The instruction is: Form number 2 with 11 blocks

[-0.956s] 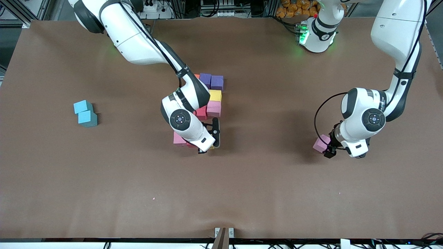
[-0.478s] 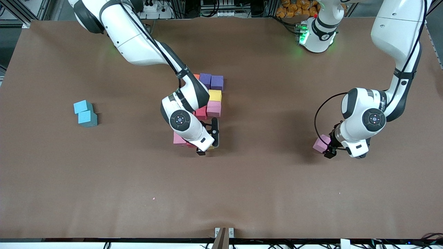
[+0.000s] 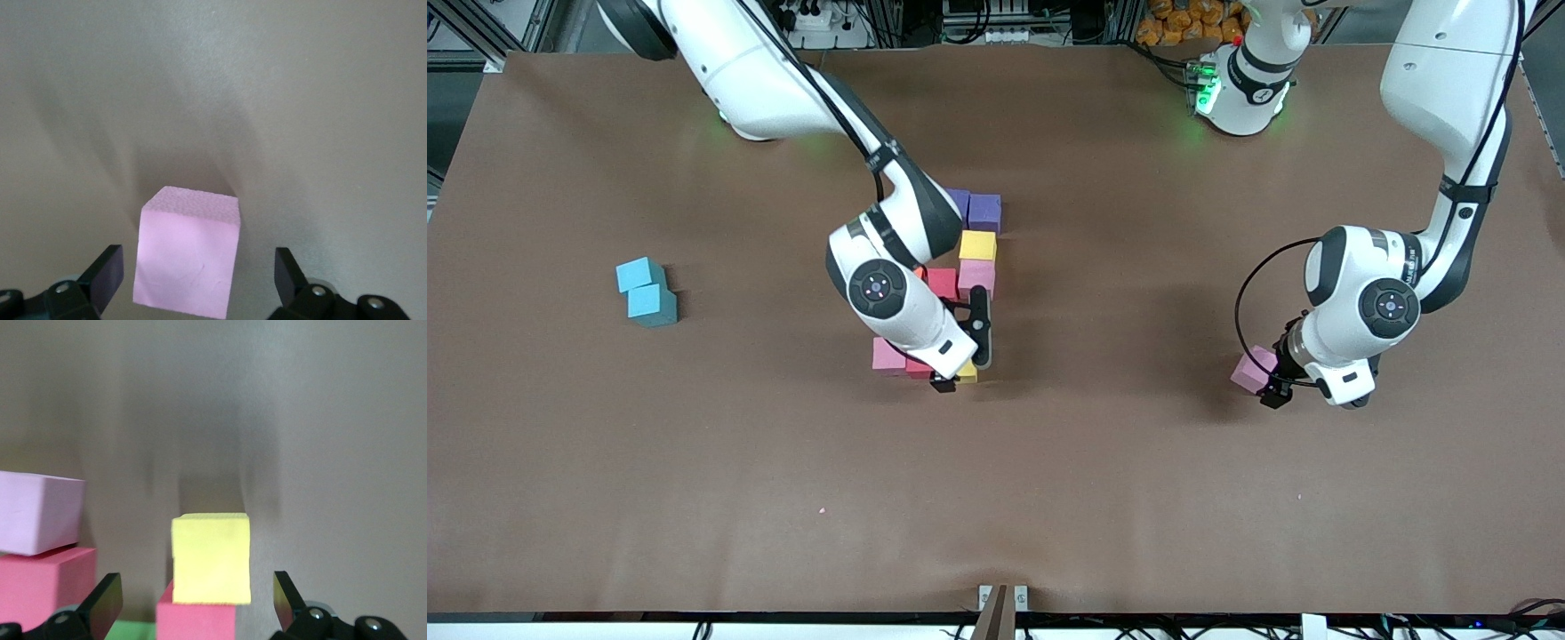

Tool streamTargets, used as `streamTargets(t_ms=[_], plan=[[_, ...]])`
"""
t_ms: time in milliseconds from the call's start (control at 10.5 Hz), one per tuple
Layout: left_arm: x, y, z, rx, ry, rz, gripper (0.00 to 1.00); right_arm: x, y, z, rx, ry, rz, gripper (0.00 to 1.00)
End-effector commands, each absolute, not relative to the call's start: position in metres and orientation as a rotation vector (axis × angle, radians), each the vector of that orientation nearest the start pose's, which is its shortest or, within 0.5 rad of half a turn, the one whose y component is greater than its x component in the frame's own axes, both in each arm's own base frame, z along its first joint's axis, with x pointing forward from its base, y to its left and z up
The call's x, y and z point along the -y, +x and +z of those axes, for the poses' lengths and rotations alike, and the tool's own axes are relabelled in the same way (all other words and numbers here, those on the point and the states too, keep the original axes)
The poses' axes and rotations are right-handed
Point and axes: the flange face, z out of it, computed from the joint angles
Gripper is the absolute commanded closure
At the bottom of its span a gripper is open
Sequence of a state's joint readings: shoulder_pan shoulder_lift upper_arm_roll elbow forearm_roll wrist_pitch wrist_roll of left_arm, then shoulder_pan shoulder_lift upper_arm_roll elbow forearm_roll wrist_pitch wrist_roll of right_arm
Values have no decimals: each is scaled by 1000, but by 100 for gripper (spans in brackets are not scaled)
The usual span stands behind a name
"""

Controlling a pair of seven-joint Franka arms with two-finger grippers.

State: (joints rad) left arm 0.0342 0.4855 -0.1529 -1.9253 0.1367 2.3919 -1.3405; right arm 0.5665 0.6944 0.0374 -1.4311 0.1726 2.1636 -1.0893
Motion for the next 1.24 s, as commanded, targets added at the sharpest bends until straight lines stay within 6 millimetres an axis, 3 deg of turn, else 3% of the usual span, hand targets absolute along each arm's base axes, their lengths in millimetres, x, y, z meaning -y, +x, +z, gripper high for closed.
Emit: streamTargets(t_ms=[0,96,191,383,478,574,669,861,1052,1148], plan=[[70,629,264,1672,-2615,-37,0,-360,596,356,-2197,2432,171,0],[70,632,277,1662,-2617,-44,0,-338,603,384,-2071,2534,206,0],[71,631,293,1623,-2633,-48,0,-310,612,399,-1905,2694,131,0],[75,620,352,1534,-2662,-63,0,-260,626,444,-1688,2828,159,0],[79,614,382,1503,-2687,-95,0,-226,630,463,-1608,2861,192,0],[81,609,400,1486,-2693,-111,0,-192,632,481,-1463,2931,235,0],[90,602,422,1457,-2712,-137,0,-166,627,503,-1177,3057,267,0],[113,582,445,1288,-2758,-92,0,-127,615,533,-832,3171,228,0],[135,564,458,1046,-2818,-29,0,-74,610,558,-580,3195,250,0],[142,556,461,911,-2849,-6,0,-51,599,571,-401,3219,192,0]])
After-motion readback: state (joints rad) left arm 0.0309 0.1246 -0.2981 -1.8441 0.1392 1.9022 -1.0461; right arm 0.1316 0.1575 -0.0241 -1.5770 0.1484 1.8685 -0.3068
